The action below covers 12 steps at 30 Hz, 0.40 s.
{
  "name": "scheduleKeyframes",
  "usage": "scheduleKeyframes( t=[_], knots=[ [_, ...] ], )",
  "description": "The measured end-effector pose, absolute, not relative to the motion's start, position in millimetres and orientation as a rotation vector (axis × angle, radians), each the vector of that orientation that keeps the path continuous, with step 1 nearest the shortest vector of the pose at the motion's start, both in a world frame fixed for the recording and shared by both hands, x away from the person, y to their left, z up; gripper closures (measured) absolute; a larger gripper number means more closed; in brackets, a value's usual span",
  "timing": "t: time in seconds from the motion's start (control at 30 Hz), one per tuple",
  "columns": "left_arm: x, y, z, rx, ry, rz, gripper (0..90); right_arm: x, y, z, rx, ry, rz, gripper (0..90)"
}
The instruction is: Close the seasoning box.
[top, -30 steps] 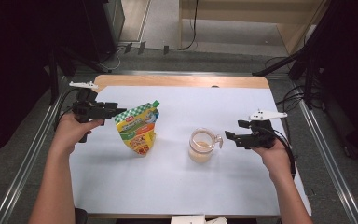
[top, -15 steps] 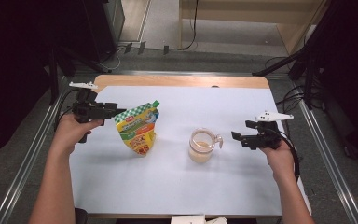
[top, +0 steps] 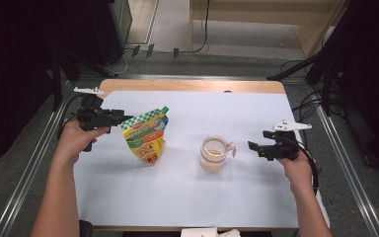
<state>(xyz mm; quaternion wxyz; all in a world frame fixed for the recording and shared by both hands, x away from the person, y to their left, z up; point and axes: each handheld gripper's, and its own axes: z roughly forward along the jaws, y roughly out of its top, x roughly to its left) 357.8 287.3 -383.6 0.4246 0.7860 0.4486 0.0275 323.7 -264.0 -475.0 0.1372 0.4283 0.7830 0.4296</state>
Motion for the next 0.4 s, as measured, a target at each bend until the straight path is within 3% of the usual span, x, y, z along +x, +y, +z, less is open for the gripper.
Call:
scheduleKeyframes(
  t=[0.4],
  knots=[
    [359.0,289.1,-384.6,1.948,1.146,0.078,36.5,324.2,-259.3,-477.4,1.221,2.286,1.228,23.1]
  ],
)
